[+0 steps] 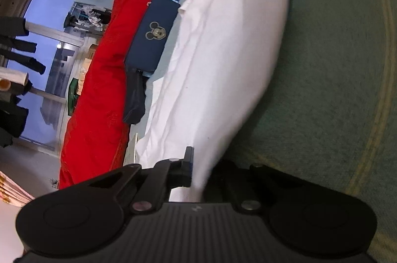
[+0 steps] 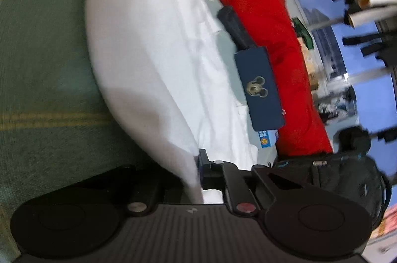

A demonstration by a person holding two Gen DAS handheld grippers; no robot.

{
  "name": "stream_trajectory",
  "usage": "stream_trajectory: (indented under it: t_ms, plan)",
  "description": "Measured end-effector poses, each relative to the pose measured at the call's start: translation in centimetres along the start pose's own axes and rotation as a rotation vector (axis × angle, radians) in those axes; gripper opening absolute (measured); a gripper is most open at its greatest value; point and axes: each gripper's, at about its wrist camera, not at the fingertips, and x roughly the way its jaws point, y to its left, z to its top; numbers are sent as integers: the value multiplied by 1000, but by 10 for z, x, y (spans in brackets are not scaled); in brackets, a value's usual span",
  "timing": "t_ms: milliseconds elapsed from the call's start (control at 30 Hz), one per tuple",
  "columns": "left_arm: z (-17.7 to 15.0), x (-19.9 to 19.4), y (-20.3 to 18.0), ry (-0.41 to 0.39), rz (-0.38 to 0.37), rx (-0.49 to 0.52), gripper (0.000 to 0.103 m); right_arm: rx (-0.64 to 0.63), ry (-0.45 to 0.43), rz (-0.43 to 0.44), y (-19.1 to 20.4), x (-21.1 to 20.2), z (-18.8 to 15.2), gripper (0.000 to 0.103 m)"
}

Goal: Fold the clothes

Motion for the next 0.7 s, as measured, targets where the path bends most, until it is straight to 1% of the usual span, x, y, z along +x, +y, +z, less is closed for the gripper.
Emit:
stream_trajectory:
  t_ms: [67, 133, 233, 367, 500, 600, 700]
  plan:
    - [-1, -9, 7, -6, 16, -15, 1, 19, -8, -26, -7, -7, 3, 10]
    - [-2, -16, 14, -11, 29, -30, 1, 45, -10, -30, -16, -13, 4, 8]
    - [-3, -30, 20, -14, 18, -47, 1, 70, -7, 9, -21, -24, 4, 8]
    - [-10, -50, 18, -23, -9, -17, 1, 79, 1, 83, -14, -48, 2, 8]
    - [-22, -81, 4, -27, -35, 14, 1, 72, 7, 160, 3, -82, -1, 6]
    - [-29, -107, -6, -41, -48, 35, 1, 64, 9, 182, 16, -111, -2, 6]
    - [-37, -129, -14, -47, -40, 29, 1, 98, 4, 188, 25, -137, -2, 6]
